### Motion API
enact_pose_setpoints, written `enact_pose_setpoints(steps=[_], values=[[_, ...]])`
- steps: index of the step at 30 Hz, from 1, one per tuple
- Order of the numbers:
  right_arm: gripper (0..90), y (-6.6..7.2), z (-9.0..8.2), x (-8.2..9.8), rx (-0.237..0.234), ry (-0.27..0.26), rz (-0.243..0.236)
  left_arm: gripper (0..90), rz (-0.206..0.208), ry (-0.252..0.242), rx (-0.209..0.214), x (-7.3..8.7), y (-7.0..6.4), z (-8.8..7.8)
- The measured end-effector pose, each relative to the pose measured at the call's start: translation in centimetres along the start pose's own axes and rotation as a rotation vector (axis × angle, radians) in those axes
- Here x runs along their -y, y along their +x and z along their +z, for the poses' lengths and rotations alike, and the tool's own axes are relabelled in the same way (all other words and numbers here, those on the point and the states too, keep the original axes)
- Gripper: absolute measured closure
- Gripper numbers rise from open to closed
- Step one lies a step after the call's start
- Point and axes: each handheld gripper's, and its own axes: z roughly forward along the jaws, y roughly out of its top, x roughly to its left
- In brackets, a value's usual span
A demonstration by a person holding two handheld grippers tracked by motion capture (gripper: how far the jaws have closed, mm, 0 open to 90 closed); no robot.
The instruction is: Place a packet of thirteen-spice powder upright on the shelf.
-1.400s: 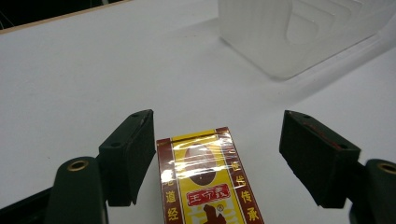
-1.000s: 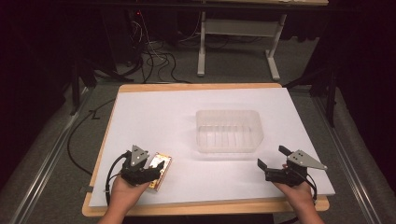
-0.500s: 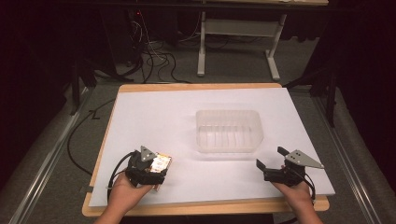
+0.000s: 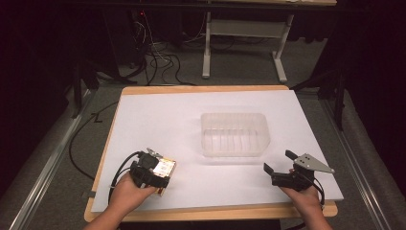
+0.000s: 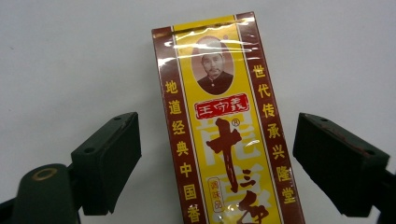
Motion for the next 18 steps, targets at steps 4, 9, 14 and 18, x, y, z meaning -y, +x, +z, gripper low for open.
enact_pose_setpoints(steps=[4,9,14,18], values=[[0.4,0.1,0.1,0.0,-0.004,0.002,-0.007,15.5,0.009,0.066,0.003,-0.3,0.0,0.4],[0.4,0.0,0.1,0.0,-0.001,0.004,-0.005,14.9,0.009,0.130,0.009,-0.6,0.1,0.9],[0.4,0.0,0.0,0.0,0.001,0.005,0.001,15.8,0.025,0.188,0.003,-0.9,-0.4,1.5],[0.4,0.0,0.0,0.0,0.001,0.005,0.003,19.2,0.047,0.239,-0.010,-1.2,-0.9,1.7]])
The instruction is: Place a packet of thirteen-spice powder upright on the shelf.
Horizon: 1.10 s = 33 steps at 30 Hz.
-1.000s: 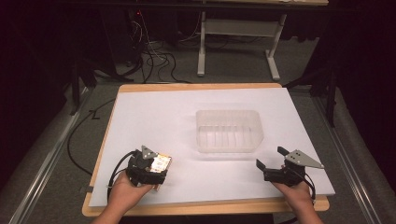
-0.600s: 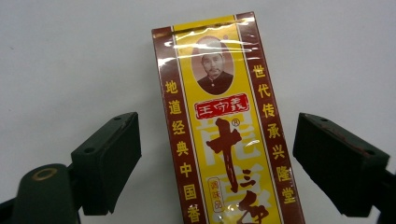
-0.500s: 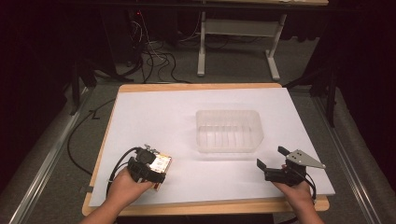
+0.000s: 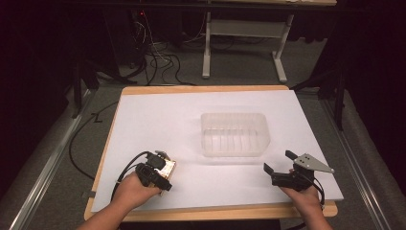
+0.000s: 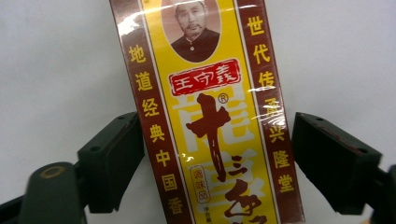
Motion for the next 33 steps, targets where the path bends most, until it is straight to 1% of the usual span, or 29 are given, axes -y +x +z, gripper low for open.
enact_pose_setpoints(steps=[1,4,6,9,11,15,17,21,24,30,33], values=[[0.4,0.0,0.0,0.0,0.000,0.000,0.000,19.2,0.005,0.007,-0.006,-0.1,-0.1,-0.1],[0.3,0.0,0.0,0.0,0.000,-0.002,-0.004,24.1,-0.003,0.028,-0.003,-0.3,0.0,-0.1],[0.3,-0.1,0.0,0.0,0.000,0.000,-0.003,26.6,-0.022,0.043,0.009,-0.4,0.1,-0.1],[0.3,-0.1,0.0,0.0,0.000,0.000,-0.004,27.3,-0.035,0.054,0.020,-0.5,0.2,0.0],[0.4,-0.1,0.0,0.0,0.000,0.001,-0.004,28.2,-0.039,0.054,0.019,-0.4,0.3,-0.1],[0.4,-0.1,0.0,0.0,-0.002,0.003,-0.003,30.2,-0.039,0.034,0.013,-0.2,0.3,-0.2],[0.4,0.0,0.1,0.0,-0.002,0.005,-0.005,30.5,-0.042,0.017,0.013,0.0,0.4,-0.2],[0.4,0.0,0.1,0.0,-0.001,0.006,-0.002,31.3,-0.056,-0.030,0.015,0.3,0.6,-0.6],[0.3,0.0,0.1,0.0,-0.001,0.006,-0.003,31.3,-0.060,-0.078,0.031,0.6,0.9,-1.0],[0.4,0.0,0.1,0.0,-0.004,0.003,-0.006,31.5,-0.033,-0.199,0.040,1.2,0.8,-1.7],[0.4,0.0,0.1,0.0,-0.003,0.005,-0.006,31.5,-0.017,-0.228,0.039,1.4,0.6,-1.7]])
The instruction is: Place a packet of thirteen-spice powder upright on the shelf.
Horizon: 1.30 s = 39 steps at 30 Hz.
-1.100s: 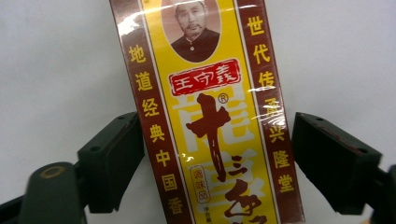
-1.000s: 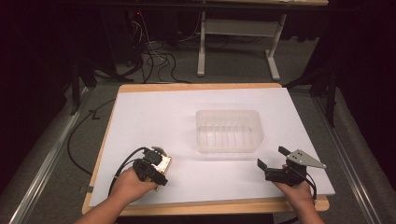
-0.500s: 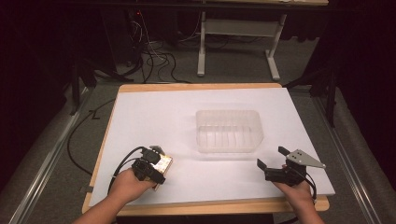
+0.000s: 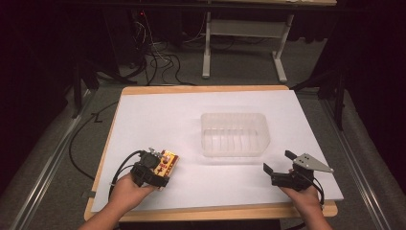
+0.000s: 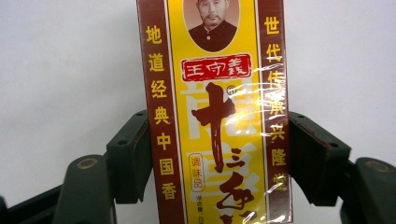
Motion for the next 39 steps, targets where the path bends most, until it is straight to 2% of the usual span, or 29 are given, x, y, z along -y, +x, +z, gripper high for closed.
enact_pose_setpoints(steps=[4,7,9,15,20,29,34,37,39], values=[[0.4,0.0,0.0,0.0,0.000,-0.001,-0.001,31.5,0.004,-0.039,0.000,0.2,-0.3,0.1],[0.4,0.0,0.0,0.0,-0.001,-0.001,-0.002,31.6,0.021,-0.082,-0.011,0.4,-0.6,0.2],[0.4,0.0,0.0,0.0,-0.001,-0.004,-0.005,31.6,0.026,-0.129,-0.019,0.5,-0.9,0.2],[0.6,0.1,0.0,0.0,-0.004,-0.005,-0.006,31.7,0.013,-0.244,0.005,0.7,-2.1,0.5],[1.7,0.1,0.0,0.0,-0.007,-0.010,-0.016,31.7,0.019,-0.336,0.026,0.2,-3.2,0.6],[2.2,0.2,0.2,0.0,-0.016,-0.012,-0.004,31.8,0.028,-0.428,0.026,-0.6,-4.5,0.4],[2.5,0.4,0.6,0.2,-0.028,0.002,-0.005,31.8,0.066,-0.470,0.055,-1.5,-5.9,0.9],[2.6,0.8,0.9,0.1,-0.026,0.002,-0.017,31.9,0.089,-0.489,0.052,-2.4,-6.9,0.7],[2.8,1.0,1.0,0.0,-0.028,0.007,-0.025,32.0,0.103,-0.521,0.059,-3.0,-7.6,0.5]])
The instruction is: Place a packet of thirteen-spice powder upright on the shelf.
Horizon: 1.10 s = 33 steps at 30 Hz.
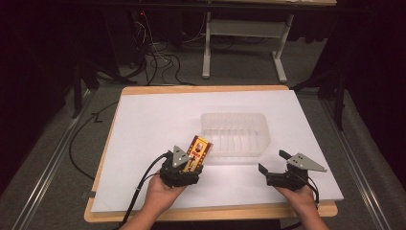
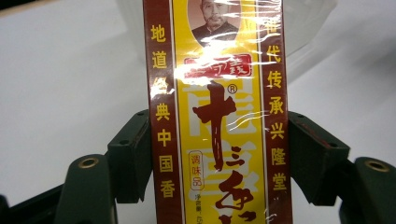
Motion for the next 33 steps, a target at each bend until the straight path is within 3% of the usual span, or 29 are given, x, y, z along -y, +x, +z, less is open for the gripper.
enact_pose_setpoints(steps=[3,6,10,13,17,19,23,29,31,33], values=[[3.0,0.5,0.2,-0.1,0.004,0.016,-0.020,32.0,0.031,-0.031,0.022,-0.1,-0.8,0.2],[3.4,1.0,0.4,-0.4,0.003,0.021,-0.029,32.0,0.061,-0.019,0.036,0.4,-1.2,0.6],[5.4,1.9,0.9,-1.2,-0.004,0.028,-0.044,32.0,0.065,-0.020,0.039,0.9,-1.0,0.4],[10.8,2.8,1.8,-2.1,-0.008,0.068,-0.079,31.9,0.078,-0.028,0.033,1.2,-0.9,0.2],[10.9,3.4,2.5,-3.0,-0.022,0.071,-0.062,32.0,0.068,-0.043,0.032,1.2,-0.8,-0.1],[12.5,4.0,3.0,-3.6,-0.040,0.044,-0.061,32.0,0.074,-0.048,0.027,1.3,-0.9,-0.2],[15.5,4.2,3.1,-3.4,-0.062,0.044,-0.044,32.0,0.093,-0.049,0.024,1.4,-1.3,-0.1],[15.6,4.5,2.3,-3.0,-0.112,0.042,-0.020,32.1,0.107,-0.046,0.023,1.5,-2.6,0.7],[15.8,4.7,1.9,-3.1,-0.101,0.034,-0.022,32.1,0.110,-0.037,0.014,1.5,-3.2,1.0],[15.8,4.8,1.6,-3.2,-0.118,0.030,-0.006,32.2,0.109,-0.033,0.016,1.6,-3.7,1.3]])
